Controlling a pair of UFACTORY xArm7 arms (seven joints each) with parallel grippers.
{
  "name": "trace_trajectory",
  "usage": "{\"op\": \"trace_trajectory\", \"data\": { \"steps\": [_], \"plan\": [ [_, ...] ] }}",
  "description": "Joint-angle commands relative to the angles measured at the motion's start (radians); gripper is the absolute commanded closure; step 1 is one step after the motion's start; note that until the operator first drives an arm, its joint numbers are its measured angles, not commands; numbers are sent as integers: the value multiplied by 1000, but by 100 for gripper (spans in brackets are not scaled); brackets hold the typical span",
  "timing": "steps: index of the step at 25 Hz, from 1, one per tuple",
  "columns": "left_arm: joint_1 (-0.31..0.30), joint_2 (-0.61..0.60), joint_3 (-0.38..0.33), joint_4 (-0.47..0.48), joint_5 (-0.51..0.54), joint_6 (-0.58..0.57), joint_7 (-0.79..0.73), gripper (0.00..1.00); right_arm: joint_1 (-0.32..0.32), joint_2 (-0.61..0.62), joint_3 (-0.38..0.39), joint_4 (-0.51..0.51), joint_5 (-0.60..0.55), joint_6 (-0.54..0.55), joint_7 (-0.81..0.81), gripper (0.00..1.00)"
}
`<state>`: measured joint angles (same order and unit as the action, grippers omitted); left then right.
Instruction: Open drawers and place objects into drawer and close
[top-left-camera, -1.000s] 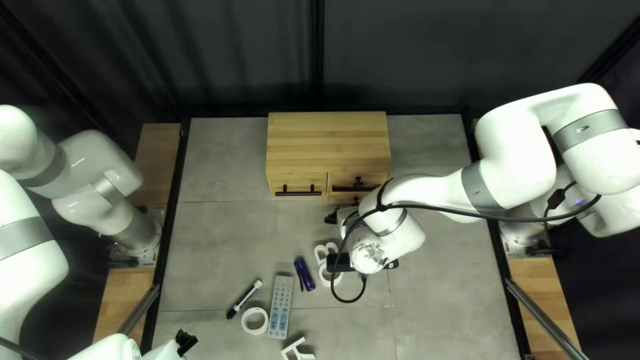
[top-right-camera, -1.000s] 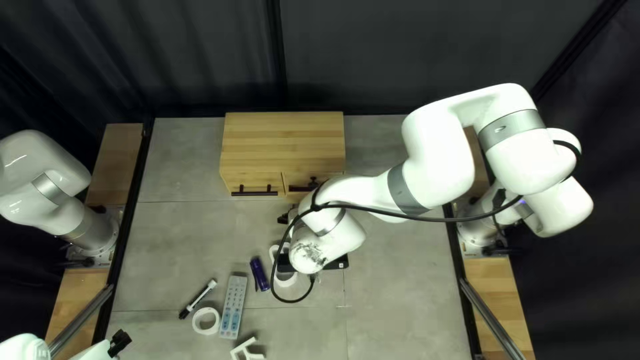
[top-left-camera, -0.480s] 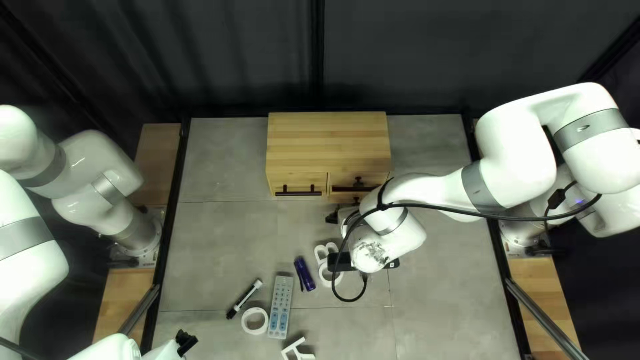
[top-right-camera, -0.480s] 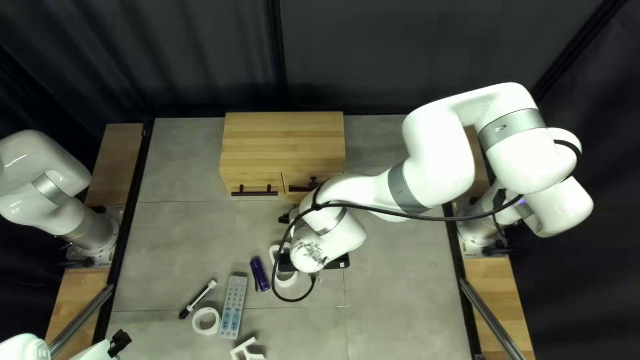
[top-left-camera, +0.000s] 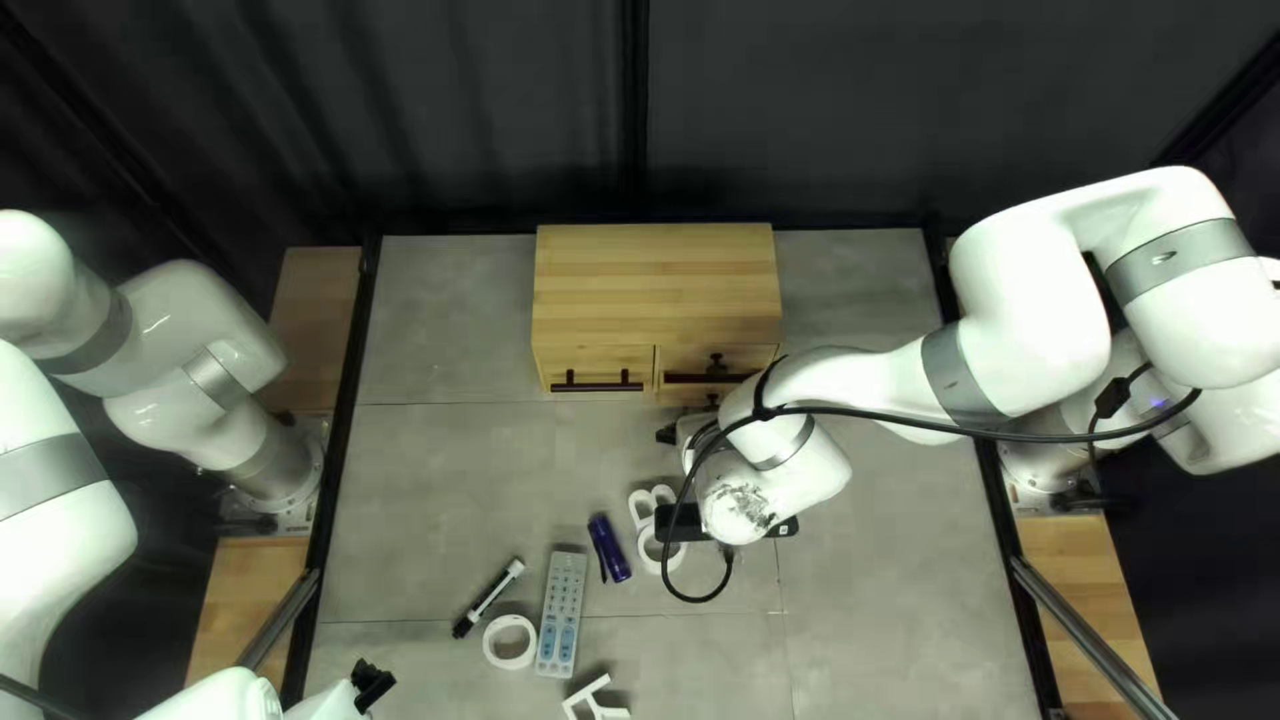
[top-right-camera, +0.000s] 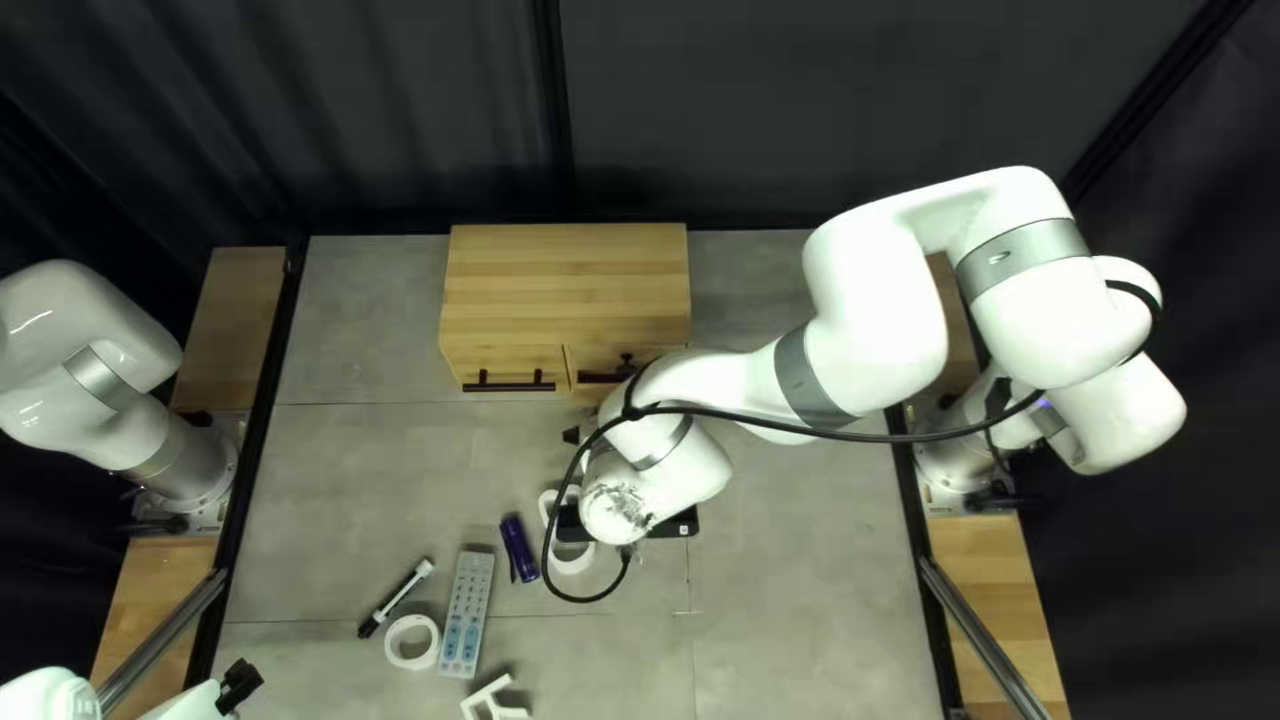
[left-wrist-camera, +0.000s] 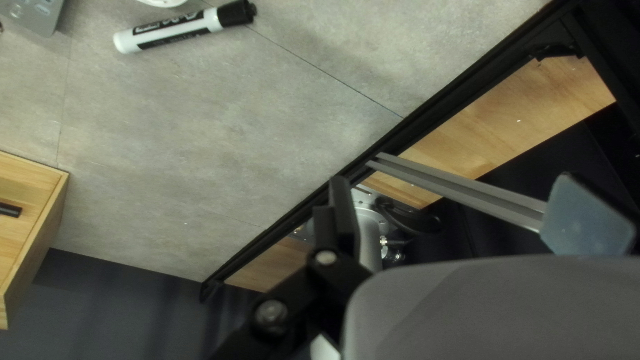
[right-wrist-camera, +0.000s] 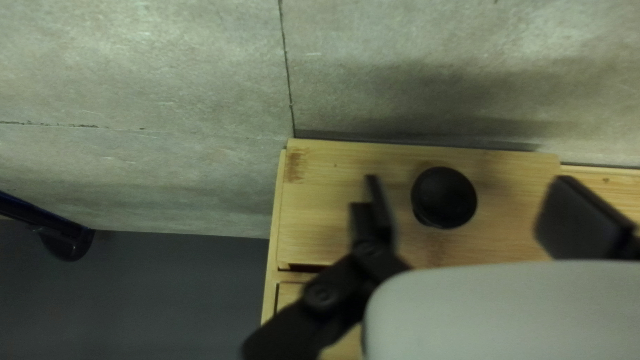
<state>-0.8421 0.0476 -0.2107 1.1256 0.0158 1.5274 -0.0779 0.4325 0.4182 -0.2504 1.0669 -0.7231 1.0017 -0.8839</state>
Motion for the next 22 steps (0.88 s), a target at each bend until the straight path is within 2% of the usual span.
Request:
{"op": "trace_trajectory", "data": {
  "steps": [1, 3, 7, 9, 10, 12, 22],
  "plan": [
    [0, 0, 0, 0, 0, 0, 0, 0, 0, 2, 1, -1, 1, -4, 2, 9],
    [0, 0, 0, 0, 0, 0, 0, 0, 0, -1, 1, -4, 1, -5, 1, 0],
    [0, 0, 0, 0, 0, 0, 0, 0, 0, -4, 0, -10, -1, -5, 4, 1],
    [0, 0, 0, 0, 0, 0, 0, 0, 2, -5, 0, -13, -3, -9, 11, 22],
    [0, 0, 0, 0, 0, 0, 0, 0, 2, -4, 1, -12, -2, -9, 11, 74],
    [0, 0, 0, 0, 0, 0, 0, 0, 2, 1, 2, -10, -2, -11, 14, 91],
    [0, 0, 0, 0, 0, 0, 0, 0, 3, 4, 0, -14, -10, -19, 19, 90]
  ]
}}
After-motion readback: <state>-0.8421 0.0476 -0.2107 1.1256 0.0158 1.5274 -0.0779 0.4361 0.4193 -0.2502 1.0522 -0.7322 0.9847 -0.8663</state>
